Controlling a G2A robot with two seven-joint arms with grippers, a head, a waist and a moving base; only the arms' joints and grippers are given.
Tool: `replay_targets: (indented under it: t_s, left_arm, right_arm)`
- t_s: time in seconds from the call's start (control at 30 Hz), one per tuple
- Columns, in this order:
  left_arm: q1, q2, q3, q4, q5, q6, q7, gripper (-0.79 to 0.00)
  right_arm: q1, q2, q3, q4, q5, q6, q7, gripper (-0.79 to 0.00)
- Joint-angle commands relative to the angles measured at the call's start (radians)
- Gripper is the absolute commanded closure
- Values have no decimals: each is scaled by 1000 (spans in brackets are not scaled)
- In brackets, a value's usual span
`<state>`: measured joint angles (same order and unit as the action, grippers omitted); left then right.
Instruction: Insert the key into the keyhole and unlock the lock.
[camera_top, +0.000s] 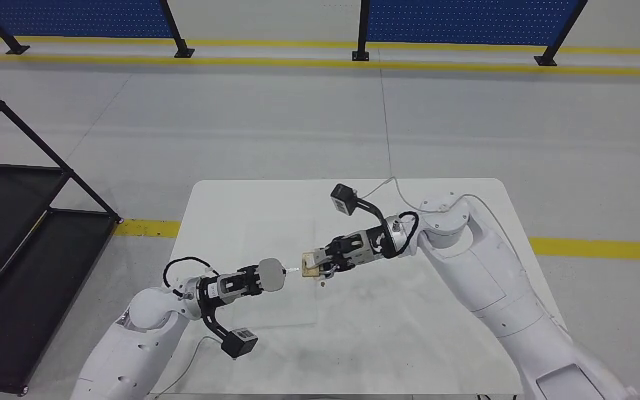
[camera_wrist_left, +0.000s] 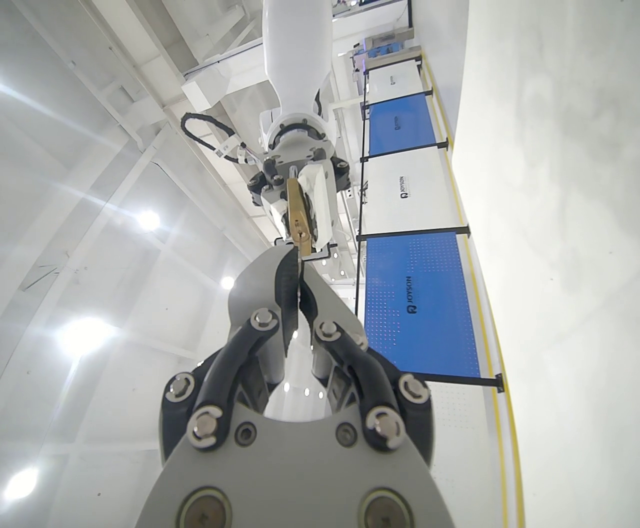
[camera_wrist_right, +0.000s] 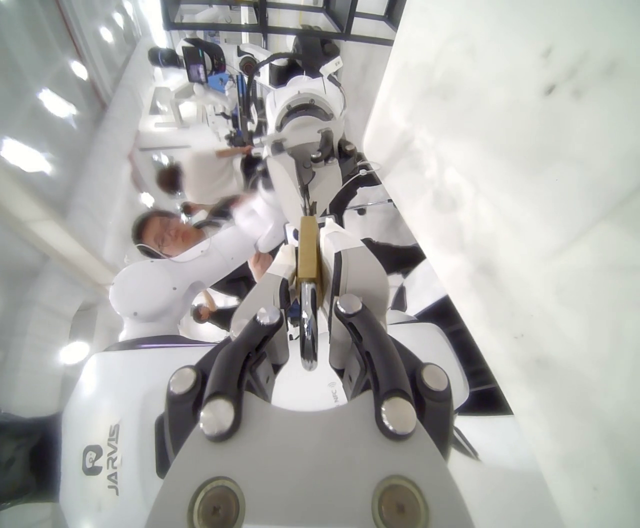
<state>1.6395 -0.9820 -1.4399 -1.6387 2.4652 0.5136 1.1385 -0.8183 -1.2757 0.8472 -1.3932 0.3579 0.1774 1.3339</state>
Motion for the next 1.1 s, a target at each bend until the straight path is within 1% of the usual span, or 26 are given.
replay_targets:
  t_s: [0.0,1.07]
  left_arm:
    - [0,0,2,0,-2,1,1,0]
    - [0,4,18,0,-1,11,-14,0]
  right_arm:
    - [0,0,-2,0,1,-3,1,0]
    - [-11,9,-19,-14,24,-13,-24,0]
